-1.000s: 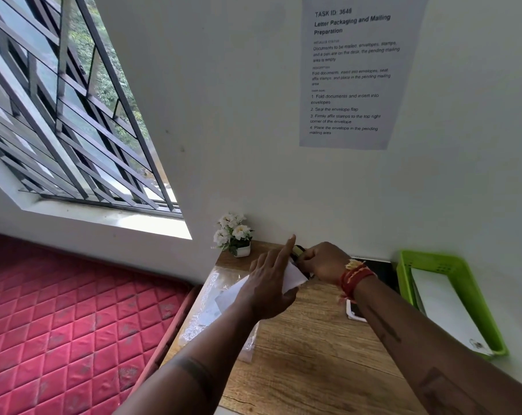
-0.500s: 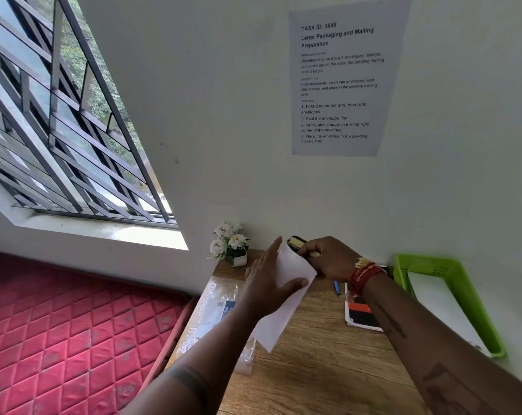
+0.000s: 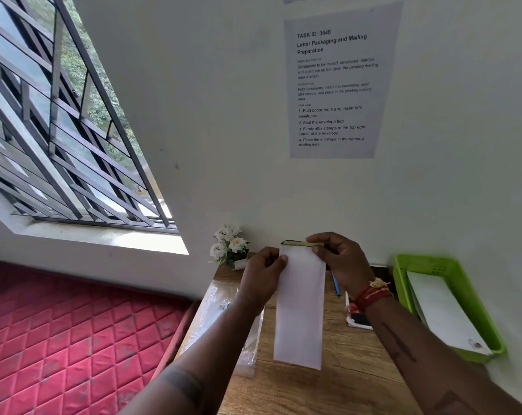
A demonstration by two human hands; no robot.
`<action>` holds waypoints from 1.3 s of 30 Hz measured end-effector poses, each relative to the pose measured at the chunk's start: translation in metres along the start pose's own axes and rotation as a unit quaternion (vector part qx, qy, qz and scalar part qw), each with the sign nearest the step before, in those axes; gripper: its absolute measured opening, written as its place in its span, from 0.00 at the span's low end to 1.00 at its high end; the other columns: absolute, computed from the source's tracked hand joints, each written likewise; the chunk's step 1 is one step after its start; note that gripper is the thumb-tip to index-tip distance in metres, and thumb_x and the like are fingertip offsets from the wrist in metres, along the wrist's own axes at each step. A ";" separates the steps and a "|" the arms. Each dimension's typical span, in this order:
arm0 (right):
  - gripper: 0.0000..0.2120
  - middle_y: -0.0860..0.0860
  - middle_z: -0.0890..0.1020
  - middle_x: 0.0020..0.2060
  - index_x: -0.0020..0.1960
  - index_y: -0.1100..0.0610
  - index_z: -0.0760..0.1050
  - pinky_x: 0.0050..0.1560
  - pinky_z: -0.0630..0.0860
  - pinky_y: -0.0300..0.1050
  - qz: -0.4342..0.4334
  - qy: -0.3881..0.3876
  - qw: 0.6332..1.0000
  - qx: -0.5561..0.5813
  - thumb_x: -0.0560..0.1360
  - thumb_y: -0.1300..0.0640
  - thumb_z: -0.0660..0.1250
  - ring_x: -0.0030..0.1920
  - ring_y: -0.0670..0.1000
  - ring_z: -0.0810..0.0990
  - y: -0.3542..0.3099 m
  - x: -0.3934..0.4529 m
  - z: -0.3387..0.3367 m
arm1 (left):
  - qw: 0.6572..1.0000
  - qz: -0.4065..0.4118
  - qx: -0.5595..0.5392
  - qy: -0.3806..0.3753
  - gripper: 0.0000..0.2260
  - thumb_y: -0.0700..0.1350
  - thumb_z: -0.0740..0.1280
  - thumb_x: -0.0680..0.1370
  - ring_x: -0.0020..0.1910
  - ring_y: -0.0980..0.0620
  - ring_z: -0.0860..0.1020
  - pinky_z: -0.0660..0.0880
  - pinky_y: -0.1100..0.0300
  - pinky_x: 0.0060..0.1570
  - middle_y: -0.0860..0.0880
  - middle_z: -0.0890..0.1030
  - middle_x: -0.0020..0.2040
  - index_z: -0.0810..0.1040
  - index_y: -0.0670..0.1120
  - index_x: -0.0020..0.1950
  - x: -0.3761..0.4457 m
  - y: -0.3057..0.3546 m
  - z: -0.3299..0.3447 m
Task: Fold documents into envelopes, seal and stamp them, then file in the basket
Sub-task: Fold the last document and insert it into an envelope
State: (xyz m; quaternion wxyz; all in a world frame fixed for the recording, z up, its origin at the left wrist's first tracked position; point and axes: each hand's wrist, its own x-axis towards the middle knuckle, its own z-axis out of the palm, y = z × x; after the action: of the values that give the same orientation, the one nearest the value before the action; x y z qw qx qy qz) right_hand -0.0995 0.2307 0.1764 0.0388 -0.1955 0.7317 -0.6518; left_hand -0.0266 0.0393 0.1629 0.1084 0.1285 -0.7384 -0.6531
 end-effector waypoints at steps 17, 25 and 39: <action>0.09 0.40 0.86 0.45 0.48 0.46 0.84 0.47 0.75 0.31 -0.017 -0.012 0.999 -0.043 0.77 0.60 0.73 0.49 0.40 0.83 -0.022 -0.004 0.012 | 0.998 -0.012 -0.063 0.022 0.10 0.54 0.69 0.78 0.47 0.50 0.85 0.82 0.51 0.48 0.48 0.87 0.47 0.86 0.50 0.48 -0.012 0.035 0.007; 0.03 0.42 0.86 0.41 0.43 0.46 0.85 0.38 0.76 0.30 0.015 -0.006 0.998 -0.056 0.73 0.49 0.77 0.42 0.41 0.83 -0.033 -0.008 0.017 | 0.998 0.039 0.038 0.024 0.05 0.52 0.72 0.80 0.43 0.54 0.85 0.82 0.49 0.46 0.52 0.87 0.42 0.86 0.55 0.46 -0.013 0.038 0.003; 0.17 0.41 0.87 0.49 0.48 0.43 0.85 0.57 0.78 0.39 0.055 -0.033 0.997 -0.053 0.82 0.63 0.65 0.53 0.40 0.83 -0.013 -0.023 -0.002 | 0.992 0.023 0.121 -0.014 0.11 0.48 0.64 0.84 0.50 0.54 0.84 0.81 0.50 0.54 0.54 0.87 0.47 0.87 0.52 0.53 -0.007 0.018 0.007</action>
State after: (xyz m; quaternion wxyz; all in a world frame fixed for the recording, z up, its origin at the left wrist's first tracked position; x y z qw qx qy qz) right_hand -0.0755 0.2393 0.1850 0.0887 -0.1783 0.7731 -0.6023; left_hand -0.0234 0.0506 0.1802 0.0968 0.1151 -0.8161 -0.5580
